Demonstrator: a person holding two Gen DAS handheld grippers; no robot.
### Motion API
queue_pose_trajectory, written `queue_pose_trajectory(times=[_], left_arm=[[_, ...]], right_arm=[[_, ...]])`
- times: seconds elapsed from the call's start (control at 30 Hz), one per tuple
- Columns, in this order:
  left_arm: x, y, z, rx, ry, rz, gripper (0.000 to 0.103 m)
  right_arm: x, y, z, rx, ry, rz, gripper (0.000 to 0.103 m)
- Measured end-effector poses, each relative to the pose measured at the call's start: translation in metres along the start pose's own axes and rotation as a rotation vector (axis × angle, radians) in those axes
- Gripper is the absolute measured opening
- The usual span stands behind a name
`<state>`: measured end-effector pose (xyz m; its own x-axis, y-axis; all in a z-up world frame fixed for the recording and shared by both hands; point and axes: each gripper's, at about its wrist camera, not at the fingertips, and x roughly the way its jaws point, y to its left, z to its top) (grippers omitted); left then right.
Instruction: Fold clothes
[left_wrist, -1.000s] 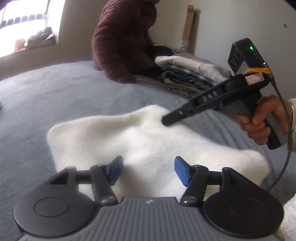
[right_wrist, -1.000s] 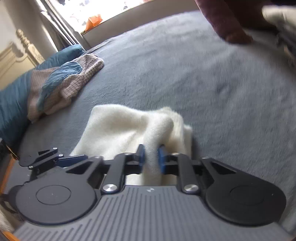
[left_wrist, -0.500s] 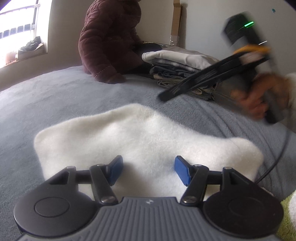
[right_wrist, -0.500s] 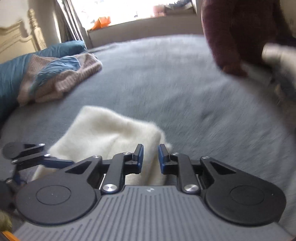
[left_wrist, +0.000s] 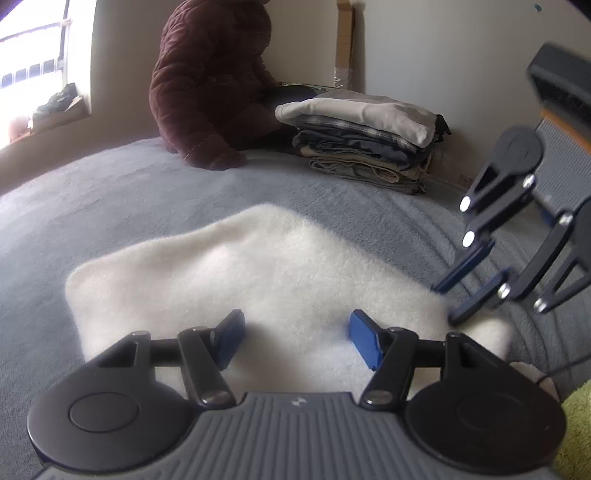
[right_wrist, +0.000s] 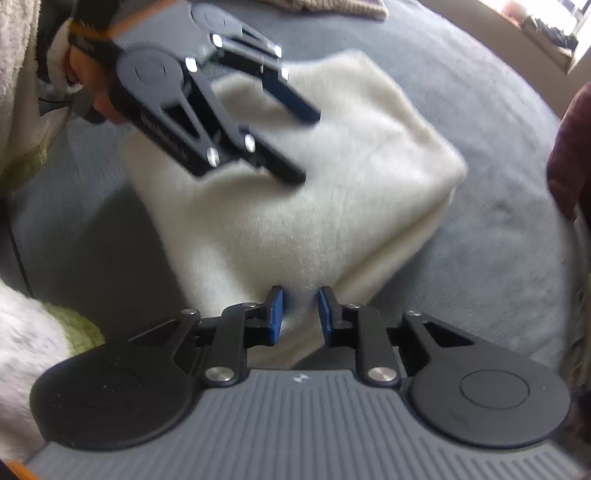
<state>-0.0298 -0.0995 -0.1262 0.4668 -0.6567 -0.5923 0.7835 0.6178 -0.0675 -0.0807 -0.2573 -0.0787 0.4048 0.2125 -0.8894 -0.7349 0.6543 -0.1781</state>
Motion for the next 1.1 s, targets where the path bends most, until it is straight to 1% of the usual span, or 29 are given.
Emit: queue_pose_trajectory(times=[0.07, 0.13, 0.17, 0.27, 0.33, 0.4, 0.47, 0.53, 0.6, 0.63, 0.67, 0.7, 0.73, 0.77, 0.9, 1.0, 1.07, 1.1], left_arm=[[0.0, 0.0, 0.0, -0.003, 0.002, 0.003, 0.064], [0.0, -0.002, 0.0, 0.001, 0.002, 0.009, 0.064], [0.0, -0.001, 0.0, 0.0, 0.003, 0.009, 0.064], [0.0, -0.003, 0.001, 0.009, 0.009, 0.009, 0.064], [-0.003, -0.004, 0.001, 0.024, 0.005, 0.017, 0.064], [-0.008, -0.001, 0.003, 0.021, -0.005, 0.021, 0.063], [-0.014, 0.004, 0.008, 0.009, -0.029, 0.031, 0.063], [-0.018, 0.009, 0.011, -0.011, -0.051, 0.038, 0.064], [-0.016, 0.015, 0.011, -0.037, -0.036, 0.043, 0.064], [-0.013, 0.017, 0.009, -0.051, -0.014, 0.048, 0.064], [-0.008, 0.019, 0.007, -0.062, 0.019, 0.054, 0.064], [-0.006, 0.019, 0.004, -0.06, 0.034, 0.061, 0.064], [-0.006, 0.017, 0.003, -0.046, 0.031, 0.07, 0.064], [-0.007, 0.016, 0.003, -0.036, 0.029, 0.073, 0.065], [-0.006, 0.017, 0.004, -0.049, 0.029, 0.067, 0.066], [-0.007, 0.018, 0.004, -0.06, 0.028, 0.064, 0.066], [-0.007, 0.018, 0.004, -0.062, 0.029, 0.064, 0.066], [-0.007, 0.018, 0.004, -0.063, 0.03, 0.065, 0.066]], right_arm=[[-0.012, 0.002, 0.008, -0.015, -0.04, -0.013, 0.018], [-0.018, 0.001, 0.011, -0.004, -0.096, 0.0, 0.018], [-0.017, 0.001, 0.012, -0.001, -0.106, 0.004, 0.018], [0.012, 0.008, 0.004, -0.053, -0.034, -0.036, 0.018], [0.016, 0.007, 0.003, -0.039, -0.037, -0.033, 0.018], [0.007, -0.001, 0.007, 0.004, -0.047, -0.019, 0.018], [-0.008, -0.009, 0.009, 0.054, -0.1, -0.034, 0.018], [-0.017, -0.019, 0.011, 0.132, -0.162, -0.048, 0.018], [-0.01, -0.025, 0.012, 0.213, -0.196, -0.049, 0.018], [-0.005, -0.028, 0.012, 0.253, -0.211, -0.049, 0.018], [0.004, -0.028, 0.01, 0.286, -0.206, -0.048, 0.018], [0.018, -0.026, 0.007, 0.306, -0.183, -0.052, 0.018], [0.029, -0.023, 0.003, 0.324, -0.175, -0.065, 0.018], [0.033, -0.02, -0.001, 0.353, -0.193, -0.077, 0.019], [0.029, -0.024, -0.008, 0.477, -0.238, -0.077, 0.019], [0.024, -0.024, -0.003, 0.506, -0.256, -0.105, 0.019], [0.019, -0.026, 0.003, 0.523, -0.287, -0.126, 0.019], [0.019, -0.029, 0.005, 0.536, -0.307, -0.122, 0.019]])
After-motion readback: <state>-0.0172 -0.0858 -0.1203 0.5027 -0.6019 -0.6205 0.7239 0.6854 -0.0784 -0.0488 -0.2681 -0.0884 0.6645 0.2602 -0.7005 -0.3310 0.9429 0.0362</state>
